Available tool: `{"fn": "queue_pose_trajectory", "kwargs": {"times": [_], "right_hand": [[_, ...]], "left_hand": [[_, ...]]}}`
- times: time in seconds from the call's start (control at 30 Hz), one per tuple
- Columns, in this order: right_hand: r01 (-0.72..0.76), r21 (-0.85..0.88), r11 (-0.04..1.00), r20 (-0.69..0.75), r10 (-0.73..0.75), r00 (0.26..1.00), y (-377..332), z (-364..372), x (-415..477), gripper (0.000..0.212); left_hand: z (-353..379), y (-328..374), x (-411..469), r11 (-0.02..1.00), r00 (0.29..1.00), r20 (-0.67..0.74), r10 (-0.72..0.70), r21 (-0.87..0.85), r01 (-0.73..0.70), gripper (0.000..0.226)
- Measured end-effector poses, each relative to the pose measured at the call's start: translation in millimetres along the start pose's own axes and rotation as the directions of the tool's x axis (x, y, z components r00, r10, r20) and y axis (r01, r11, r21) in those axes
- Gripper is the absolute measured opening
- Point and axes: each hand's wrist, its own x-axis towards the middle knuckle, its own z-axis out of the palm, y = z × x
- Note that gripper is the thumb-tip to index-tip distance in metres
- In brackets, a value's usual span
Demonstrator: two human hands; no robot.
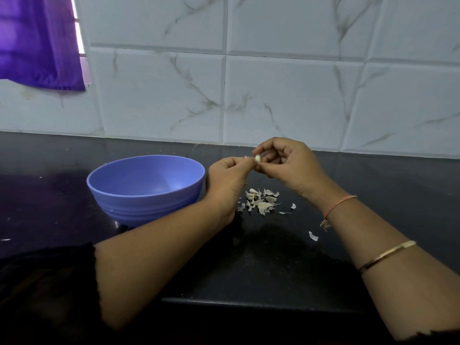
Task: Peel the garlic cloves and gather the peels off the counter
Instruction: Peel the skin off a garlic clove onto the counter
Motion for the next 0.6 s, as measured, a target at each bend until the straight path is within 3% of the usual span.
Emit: {"fn": "queue_pose_trajectory", "kwargs": {"times": [0.43,0.6], "right_hand": [[-0.06,0.087,0.994,-0.045,0.064,0.997,-6.3,0.6,-2.9,0.016],[-0.049,-0.008,0.999,-0.071,0.048,0.996,-5.7,2.2,-3.1,0.011]], "left_hand": [[-0.3,-7.0,9.2,0.997,0.996,-0.046,-0.082,-0.018,0.081,0.009],[-1.5,-8.8,10.3,0.996,0.996,-0.034,-0.085,-0.017,0.085,0.014]]}}
